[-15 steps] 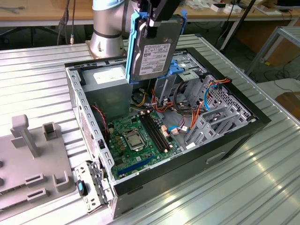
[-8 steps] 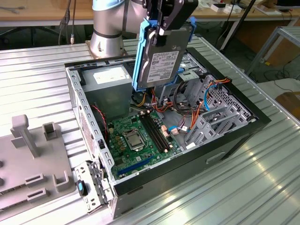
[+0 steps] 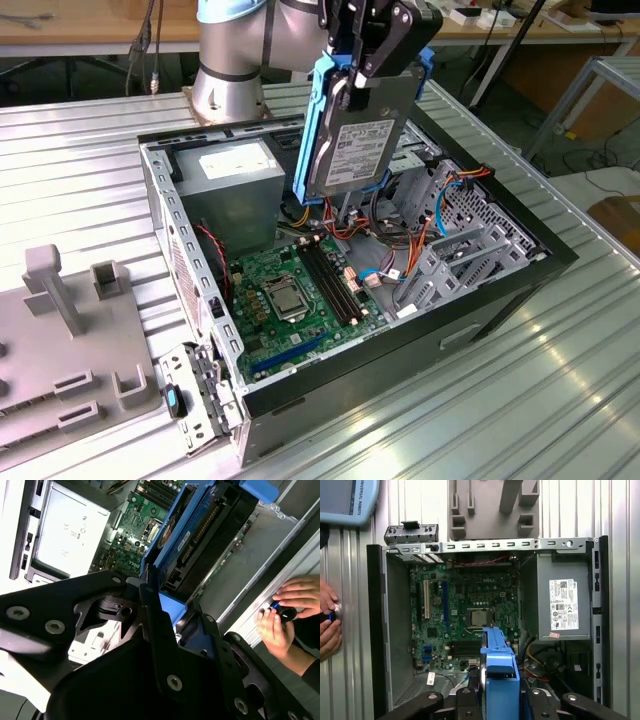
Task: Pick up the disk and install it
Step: 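Pick up the disk, then insert the disk into the insertion slot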
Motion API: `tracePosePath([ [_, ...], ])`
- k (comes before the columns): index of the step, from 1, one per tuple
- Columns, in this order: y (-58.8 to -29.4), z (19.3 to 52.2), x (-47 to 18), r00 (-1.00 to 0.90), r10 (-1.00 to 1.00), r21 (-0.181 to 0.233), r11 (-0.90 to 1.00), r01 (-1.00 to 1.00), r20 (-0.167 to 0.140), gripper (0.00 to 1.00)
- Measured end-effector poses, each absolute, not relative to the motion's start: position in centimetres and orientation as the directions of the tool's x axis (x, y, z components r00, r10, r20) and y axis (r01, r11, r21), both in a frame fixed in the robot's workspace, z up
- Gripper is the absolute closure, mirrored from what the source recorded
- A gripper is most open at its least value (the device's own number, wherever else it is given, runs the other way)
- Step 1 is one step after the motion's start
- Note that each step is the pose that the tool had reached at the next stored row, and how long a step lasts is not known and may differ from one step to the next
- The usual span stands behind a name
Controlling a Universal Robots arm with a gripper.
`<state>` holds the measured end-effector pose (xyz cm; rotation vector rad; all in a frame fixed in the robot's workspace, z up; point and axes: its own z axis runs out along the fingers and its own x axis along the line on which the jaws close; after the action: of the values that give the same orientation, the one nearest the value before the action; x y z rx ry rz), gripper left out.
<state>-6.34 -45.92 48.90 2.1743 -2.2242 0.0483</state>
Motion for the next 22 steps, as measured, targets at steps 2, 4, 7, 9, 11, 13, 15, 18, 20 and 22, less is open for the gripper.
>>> tracePosePath([
  [2, -45.92, 48.90, -6.34, -0.023, -0.999, -0.001, 0.023, -1.000, 0.044, 0.63],
  [4, -45.92, 48.91, -6.33, -0.023, -0.999, -0.001, 0.023, -1.000, 0.044, 0.63],
  [7, -45.92, 48.91, -6.32, -0.023, -0.999, -0.001, 0.023, -1.000, 0.044, 0.63],
  [9, -45.92, 48.91, -6.28, -0.023, -0.999, -0.001, 0.023, -1.000, 0.044, 0.63],
  [11, -45.92, 48.91, -6.27, -0.023, -0.999, -0.001, 0.023, -1.000, 0.044, 0.63],
  [13, -45.92, 48.91, -6.27, -0.023, -0.999, -0.001, 0.023, -1.000, 0.044, 0.63],
  [15, -45.92, 48.91, -6.26, -0.023, -0.999, -0.001, 0.023, -1.000, 0.044, 0.63],
  [18, -45.92, 48.91, -6.25, -0.023, -0.999, -0.001, 0.023, -1.000, 0.044, 0.63],
  [20, -45.92, 48.91, -6.23, -0.023, -0.999, -0.001, 0.023, -1.000, 0.044, 0.63],
  [22, -45.92, 48.91, -5.82, -0.023, -0.999, -0.001, 0.023, -1.000, 0.044, 0.63],
])
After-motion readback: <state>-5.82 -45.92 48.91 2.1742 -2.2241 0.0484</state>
